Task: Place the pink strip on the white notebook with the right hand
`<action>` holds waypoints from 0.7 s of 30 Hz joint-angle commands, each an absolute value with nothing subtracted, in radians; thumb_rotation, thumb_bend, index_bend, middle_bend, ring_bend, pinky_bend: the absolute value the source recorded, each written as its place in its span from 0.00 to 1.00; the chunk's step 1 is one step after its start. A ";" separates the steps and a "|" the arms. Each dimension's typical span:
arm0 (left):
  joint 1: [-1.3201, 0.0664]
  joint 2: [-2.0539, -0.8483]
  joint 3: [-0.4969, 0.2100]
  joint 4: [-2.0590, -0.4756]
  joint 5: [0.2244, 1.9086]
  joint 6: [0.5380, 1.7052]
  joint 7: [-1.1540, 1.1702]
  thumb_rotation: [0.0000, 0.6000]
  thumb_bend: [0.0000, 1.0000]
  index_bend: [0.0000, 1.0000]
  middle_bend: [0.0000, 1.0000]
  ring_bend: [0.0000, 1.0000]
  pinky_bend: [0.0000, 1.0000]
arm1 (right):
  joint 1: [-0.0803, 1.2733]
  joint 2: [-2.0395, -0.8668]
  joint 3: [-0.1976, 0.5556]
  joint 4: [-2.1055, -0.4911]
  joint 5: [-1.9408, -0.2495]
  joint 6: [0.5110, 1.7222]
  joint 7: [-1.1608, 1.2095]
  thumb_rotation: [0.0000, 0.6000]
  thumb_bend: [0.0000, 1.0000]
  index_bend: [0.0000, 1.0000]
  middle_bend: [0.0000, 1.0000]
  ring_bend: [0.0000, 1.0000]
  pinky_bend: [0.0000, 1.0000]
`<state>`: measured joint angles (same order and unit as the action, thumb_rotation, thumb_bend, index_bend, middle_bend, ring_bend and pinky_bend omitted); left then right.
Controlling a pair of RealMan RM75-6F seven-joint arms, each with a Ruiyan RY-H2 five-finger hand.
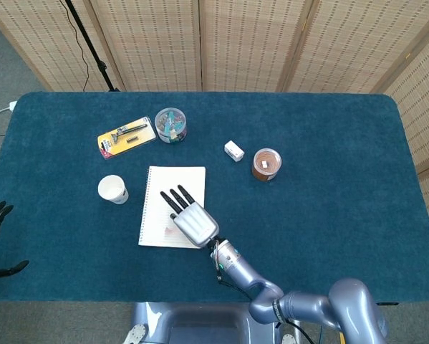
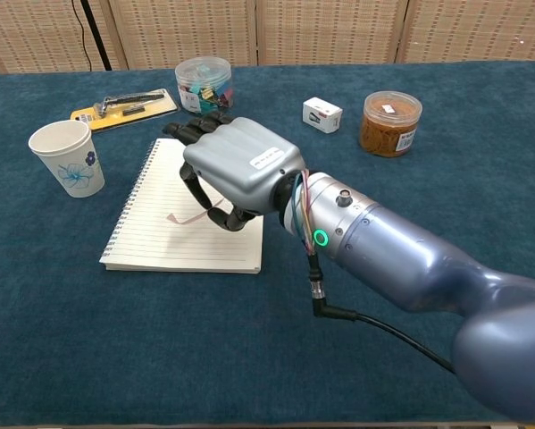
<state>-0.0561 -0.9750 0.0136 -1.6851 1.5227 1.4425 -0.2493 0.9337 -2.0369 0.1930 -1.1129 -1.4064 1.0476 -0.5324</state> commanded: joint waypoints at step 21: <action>-0.061 -0.972 0.014 -1.685 1.517 1.430 -0.254 1.00 0.00 0.00 0.00 0.00 0.00 | 1.010 -2.078 0.059 -0.744 -1.685 1.131 -0.123 1.00 0.46 0.57 0.00 0.00 0.00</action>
<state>-0.0609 -0.9725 0.0144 -1.6857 1.5173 1.4307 -0.2533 1.0097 -2.0632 0.0677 -0.7800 -1.6676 1.1048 -0.1600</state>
